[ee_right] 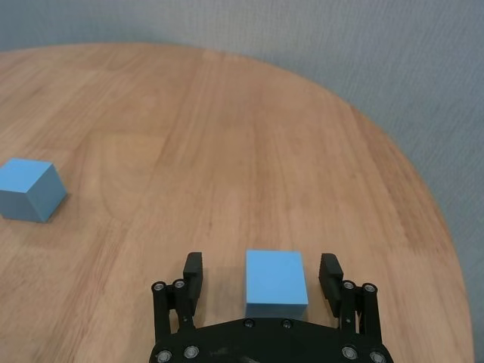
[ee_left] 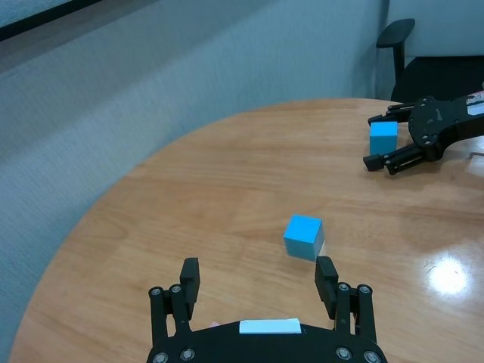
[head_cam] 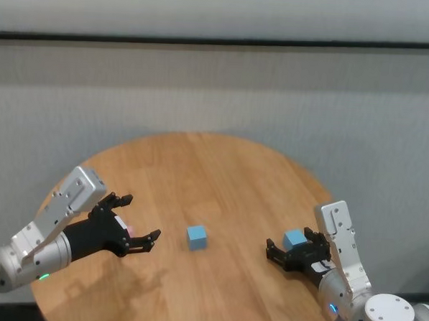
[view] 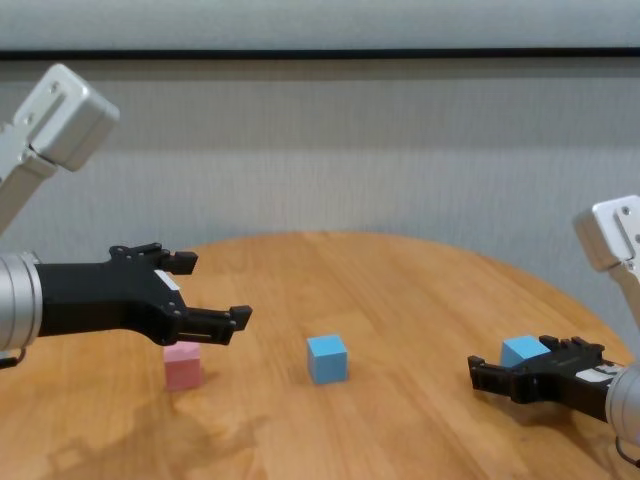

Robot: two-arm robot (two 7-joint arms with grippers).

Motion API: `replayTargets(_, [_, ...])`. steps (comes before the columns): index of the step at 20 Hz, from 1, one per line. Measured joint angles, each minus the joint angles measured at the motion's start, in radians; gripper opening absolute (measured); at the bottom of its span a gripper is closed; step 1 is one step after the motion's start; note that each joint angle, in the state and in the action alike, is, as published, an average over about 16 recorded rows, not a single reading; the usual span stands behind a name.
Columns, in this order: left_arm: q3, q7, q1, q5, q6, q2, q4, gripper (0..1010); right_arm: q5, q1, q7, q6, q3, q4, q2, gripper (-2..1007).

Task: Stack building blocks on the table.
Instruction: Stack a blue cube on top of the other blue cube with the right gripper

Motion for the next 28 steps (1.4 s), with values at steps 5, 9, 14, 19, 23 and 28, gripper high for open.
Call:
replayTargets(5, [0.000,0.000,0.000,0.000,0.000,0.000,0.000,1003,-0.010,-0.002,0.001,-0.004,0.009,0.001,-0.007,856])
replayTargets(9, [0.000,0.000,0.000,0.000,0.000,0.000,0.000,1003,-0.016,-0.004,0.003,-0.006,0.017,0.001,-0.012,740])
replayTargets(14, [0.000,0.000,0.000,0.000,0.000,0.000,0.000,1003,-0.024,-0.008,0.011,-0.005,0.028,-0.003,-0.016,578])
replayTargets(19, [0.000,0.000,0.000,0.000,0.000,0.000,0.000,1003,-0.031,-0.018,0.033,-0.010,0.037,-0.027,-0.014,453])
replayTargets(23, [0.000,0.000,0.000,0.000,0.000,0.000,0.000,1003,-0.030,-0.030,0.064,-0.018,0.042,-0.064,-0.008,394])
replayTargets(28, [0.000,0.000,0.000,0.000,0.000,0.000,0.000,1003,-0.016,-0.049,0.103,-0.015,0.045,-0.127,-0.004,370])
